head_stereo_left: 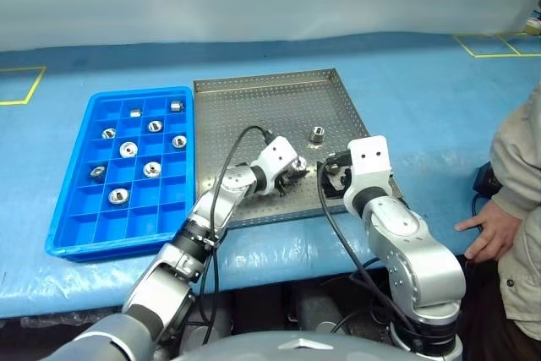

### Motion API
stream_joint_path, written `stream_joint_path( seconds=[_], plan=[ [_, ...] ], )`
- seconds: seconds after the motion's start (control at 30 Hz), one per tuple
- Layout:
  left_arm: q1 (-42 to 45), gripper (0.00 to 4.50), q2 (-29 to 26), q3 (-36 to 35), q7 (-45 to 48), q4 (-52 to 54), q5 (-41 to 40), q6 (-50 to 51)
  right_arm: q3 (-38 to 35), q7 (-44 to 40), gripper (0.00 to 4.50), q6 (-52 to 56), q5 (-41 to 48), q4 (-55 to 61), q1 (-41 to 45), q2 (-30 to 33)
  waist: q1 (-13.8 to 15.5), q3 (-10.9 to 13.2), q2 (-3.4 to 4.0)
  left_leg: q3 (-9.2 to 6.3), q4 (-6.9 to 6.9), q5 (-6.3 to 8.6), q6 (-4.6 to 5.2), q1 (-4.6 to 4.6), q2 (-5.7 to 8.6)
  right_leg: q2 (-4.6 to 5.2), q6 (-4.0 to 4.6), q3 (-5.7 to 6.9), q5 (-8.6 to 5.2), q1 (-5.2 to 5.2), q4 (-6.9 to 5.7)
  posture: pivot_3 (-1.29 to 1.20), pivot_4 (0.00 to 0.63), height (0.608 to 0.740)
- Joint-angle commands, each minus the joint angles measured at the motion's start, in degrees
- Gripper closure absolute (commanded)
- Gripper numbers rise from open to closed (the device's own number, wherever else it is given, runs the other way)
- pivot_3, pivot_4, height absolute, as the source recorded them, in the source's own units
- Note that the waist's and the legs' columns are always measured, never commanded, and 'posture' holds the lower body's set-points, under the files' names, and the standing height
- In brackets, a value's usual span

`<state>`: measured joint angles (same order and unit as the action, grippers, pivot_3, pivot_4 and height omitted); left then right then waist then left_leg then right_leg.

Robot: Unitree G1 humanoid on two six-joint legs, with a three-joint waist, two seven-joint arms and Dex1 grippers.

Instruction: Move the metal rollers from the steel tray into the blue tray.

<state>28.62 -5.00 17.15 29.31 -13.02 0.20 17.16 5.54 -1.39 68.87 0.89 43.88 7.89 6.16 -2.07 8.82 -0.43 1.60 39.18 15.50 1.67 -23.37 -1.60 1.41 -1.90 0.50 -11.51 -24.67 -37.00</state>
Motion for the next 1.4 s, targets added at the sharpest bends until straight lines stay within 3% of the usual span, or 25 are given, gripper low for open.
stream_joint_path(
  seconds=[0.03,0.23,0.57,0.87,1.13,1.4],
  plan=[
    [-2.55,2.82,-0.47,-7.37,-9.66,12.81,1.50,4.95,2.01,-1.22,0.00,-1.67,1.11,-1.15,1.85,-0.31,0.09,0.00,0.00,0.00,0.00,0.00,0.00,0.01,0.00,0.00,0.07,0.00,0.05,0.00,0.00,0.02,0.150,0.740],
    [-12.61,2.82,-0.53,-18.22,-19.97,38.65,2.51,19.79,9.43,-5.97,0.00,-6.44,2.81,-7.42,7.08,1.02,1.12,0.01,-0.02,-0.02,-0.02,0.00,0.00,0.02,-0.08,0.04,0.13,-0.01,0.10,0.00,-0.01,0.14,0.150,0.740],
    [-28.33,2.82,2.39,-29.72,-31.53,57.25,7.15,30.66,19.78,-15.69,0.00,-20.18,4.34,-21.95,16.37,-0.78,5.95,-0.05,-0.31,-0.20,-0.01,-0.01,-0.02,0.09,0.00,0.07,0.15,0.17,0.09,0.15,0.03,0.33,0.150,0.740],
    [-38.02,2.82,4.81,-34.20,-34.32,61.05,7.76,31.47,22.38,-17.78,0.00,-21.19,4.33,-22.90,15.50,-1.32,9.44,-0.09,-0.45,-0.33,0.00,-0.05,-0.09,0.04,-0.01,0.14,0.05,0.32,-0.09,0.15,0.06,0.37,0.150,0.740],
    [-39.05,2.82,5.19,-33.98,-33.33,58.30,5.98,31.95,22.30,-16.95,0.00,-20.00,4.37,-21.18,13.43,-1.94,10.10,-0.10,-0.47,-0.36,-0.01,-0.07,-0.12,0.03,-0.03,0.13,0.26,0.37,-0.27,0.15,0.03,0.34,0.150,0.740],
    [-34.72,0.12,3.37,-31.12,-29.54,58.85,2.30,28.92,16.26,-12.14,0.00,-19.04,3.63,-20.23,11.52,-3.10,9.81,-0.10,-0.48,-0.40,0.01,-0.07,-0.12,-0.02,-0.02,0.14,0.27,0.41,-0.27,0.13,0.04,0.29,0.150,0.740]
  ],
)
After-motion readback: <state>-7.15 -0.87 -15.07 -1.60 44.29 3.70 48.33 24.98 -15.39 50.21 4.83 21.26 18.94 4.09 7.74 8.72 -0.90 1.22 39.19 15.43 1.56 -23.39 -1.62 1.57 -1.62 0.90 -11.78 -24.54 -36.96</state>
